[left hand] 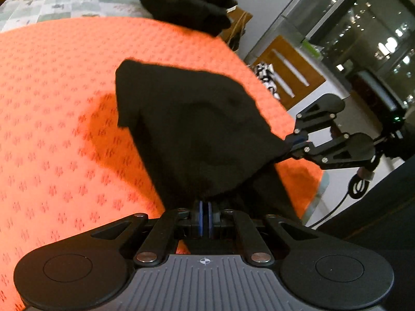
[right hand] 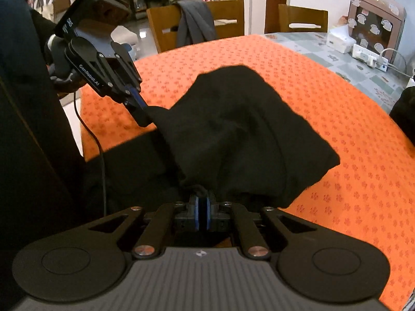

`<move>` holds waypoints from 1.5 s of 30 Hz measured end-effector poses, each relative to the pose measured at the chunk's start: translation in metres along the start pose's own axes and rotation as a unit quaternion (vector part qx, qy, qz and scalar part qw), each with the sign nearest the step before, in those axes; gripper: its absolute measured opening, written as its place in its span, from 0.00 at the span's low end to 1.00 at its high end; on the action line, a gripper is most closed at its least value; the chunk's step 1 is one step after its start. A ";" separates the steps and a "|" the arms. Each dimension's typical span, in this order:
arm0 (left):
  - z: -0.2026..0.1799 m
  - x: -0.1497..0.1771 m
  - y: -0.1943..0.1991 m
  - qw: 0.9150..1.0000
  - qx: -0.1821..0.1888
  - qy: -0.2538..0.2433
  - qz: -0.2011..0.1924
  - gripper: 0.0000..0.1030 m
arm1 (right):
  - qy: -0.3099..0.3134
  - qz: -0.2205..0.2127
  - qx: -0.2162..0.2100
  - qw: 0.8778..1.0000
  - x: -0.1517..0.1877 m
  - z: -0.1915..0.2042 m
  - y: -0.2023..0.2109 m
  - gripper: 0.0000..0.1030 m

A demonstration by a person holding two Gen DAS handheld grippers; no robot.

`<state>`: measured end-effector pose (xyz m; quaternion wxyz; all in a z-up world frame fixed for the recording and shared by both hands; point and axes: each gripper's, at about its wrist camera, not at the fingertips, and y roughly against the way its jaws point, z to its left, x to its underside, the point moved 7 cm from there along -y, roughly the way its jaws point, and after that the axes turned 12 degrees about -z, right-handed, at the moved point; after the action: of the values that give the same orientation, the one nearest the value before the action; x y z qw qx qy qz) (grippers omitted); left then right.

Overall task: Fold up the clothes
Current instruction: 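Lift the held end with both grippers and fold it over the strip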

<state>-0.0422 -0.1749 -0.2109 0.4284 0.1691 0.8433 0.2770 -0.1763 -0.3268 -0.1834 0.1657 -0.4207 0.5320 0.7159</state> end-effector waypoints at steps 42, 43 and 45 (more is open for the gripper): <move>0.003 -0.073 -0.010 0.996 -0.013 0.043 -0.076 0.59 | -0.178 -0.047 0.039 0.982 -0.050 -0.068 -0.021 0.42; 0.005 -0.079 -0.004 0.995 -0.016 0.044 -0.086 0.61 | -0.188 -0.054 0.046 0.980 -0.051 -0.075 -0.015 0.46; 0.016 -0.090 0.001 0.992 -0.034 0.052 -0.109 0.70 | -0.209 -0.068 0.060 0.974 -0.053 -0.089 -0.003 0.52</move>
<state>0.0227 -0.2160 -0.1609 0.4166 0.0473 0.8682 0.2653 -0.1046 -0.3947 -0.1510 0.3466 -0.2868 0.4976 0.7417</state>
